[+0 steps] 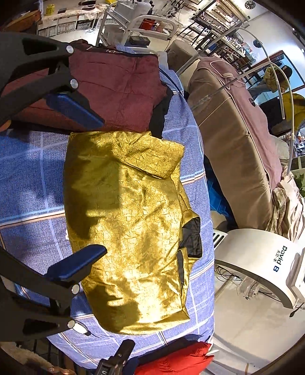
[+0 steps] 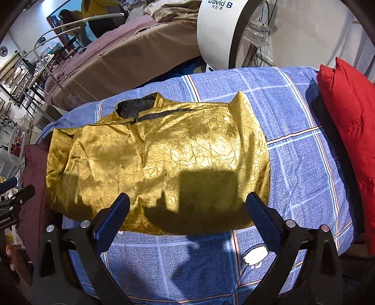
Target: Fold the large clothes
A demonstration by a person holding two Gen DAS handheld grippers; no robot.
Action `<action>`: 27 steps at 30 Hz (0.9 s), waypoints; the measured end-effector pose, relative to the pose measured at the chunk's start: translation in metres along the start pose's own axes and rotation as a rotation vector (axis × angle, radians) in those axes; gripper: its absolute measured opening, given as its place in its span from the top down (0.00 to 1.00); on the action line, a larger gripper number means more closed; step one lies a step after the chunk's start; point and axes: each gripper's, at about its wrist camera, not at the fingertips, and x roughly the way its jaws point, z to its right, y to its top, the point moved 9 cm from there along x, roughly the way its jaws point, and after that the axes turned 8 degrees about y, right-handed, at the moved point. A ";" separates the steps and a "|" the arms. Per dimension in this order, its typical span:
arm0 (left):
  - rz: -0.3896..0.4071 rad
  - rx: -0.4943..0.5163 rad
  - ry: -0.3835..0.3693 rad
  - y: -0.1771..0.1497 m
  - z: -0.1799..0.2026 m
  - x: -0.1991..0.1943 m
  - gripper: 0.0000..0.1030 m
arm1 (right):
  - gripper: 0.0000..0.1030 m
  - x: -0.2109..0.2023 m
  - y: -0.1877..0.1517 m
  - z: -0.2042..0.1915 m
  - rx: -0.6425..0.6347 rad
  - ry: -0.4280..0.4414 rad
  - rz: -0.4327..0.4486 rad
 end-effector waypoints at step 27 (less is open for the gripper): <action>0.182 -0.133 -0.091 0.045 -0.002 -0.076 0.06 | 0.05 -0.088 0.045 -0.070 -0.157 0.037 0.277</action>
